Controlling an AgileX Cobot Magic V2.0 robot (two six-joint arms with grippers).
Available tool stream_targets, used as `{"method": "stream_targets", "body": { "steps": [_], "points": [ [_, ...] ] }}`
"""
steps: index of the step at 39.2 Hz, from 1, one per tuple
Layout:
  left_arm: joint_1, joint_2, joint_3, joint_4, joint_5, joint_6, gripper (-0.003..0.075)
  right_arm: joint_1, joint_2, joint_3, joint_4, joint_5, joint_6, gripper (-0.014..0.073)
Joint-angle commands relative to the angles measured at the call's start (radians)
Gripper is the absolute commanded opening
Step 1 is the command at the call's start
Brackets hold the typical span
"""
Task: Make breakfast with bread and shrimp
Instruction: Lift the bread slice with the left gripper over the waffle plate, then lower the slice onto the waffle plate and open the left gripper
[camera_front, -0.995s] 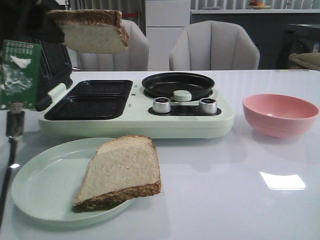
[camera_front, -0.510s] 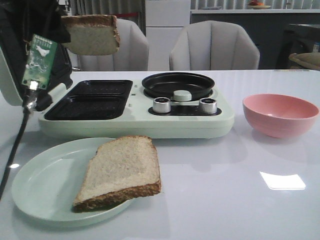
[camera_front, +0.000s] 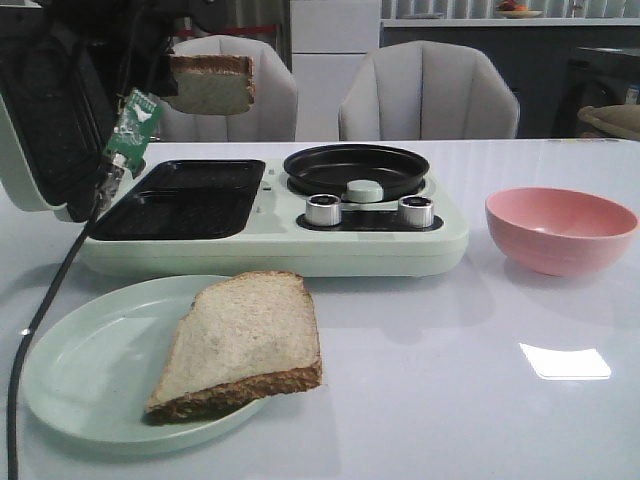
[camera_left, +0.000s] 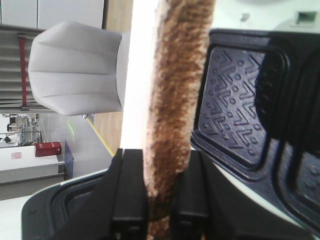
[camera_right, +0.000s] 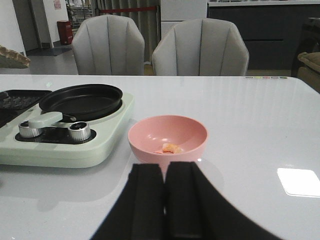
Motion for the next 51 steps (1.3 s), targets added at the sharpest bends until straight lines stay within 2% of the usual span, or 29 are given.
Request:
{"method": "stream_targets", "body": {
  "steps": [1, 7, 21, 29, 51],
  "points": [
    [0.027, 0.003, -0.087, 0.026, -0.017, -0.013, 0.0117, -0.005, -0.022, -0.016, -0.014, -0.076, -0.009, 0.0140],
    [0.054, 0.084, -0.144, 0.026, -0.020, -0.013, 0.0117, -0.005, -0.022, -0.016, -0.014, -0.076, -0.009, 0.0140],
    [0.057, 0.186, -0.142, -0.005, -0.043, -0.013, 0.0117, -0.005, -0.022, -0.016, -0.014, -0.076, -0.009, 0.0140],
    [0.057, 0.200, -0.128, -0.012, -0.090, -0.013, 0.0117, -0.005, -0.022, -0.016, -0.014, -0.076, -0.009, 0.0140],
    [0.057, 0.196, -0.059, -0.087, -0.085, -0.013, 0.0126, -0.005, -0.022, -0.016, -0.014, -0.076, -0.009, 0.0140]
  ]
}}
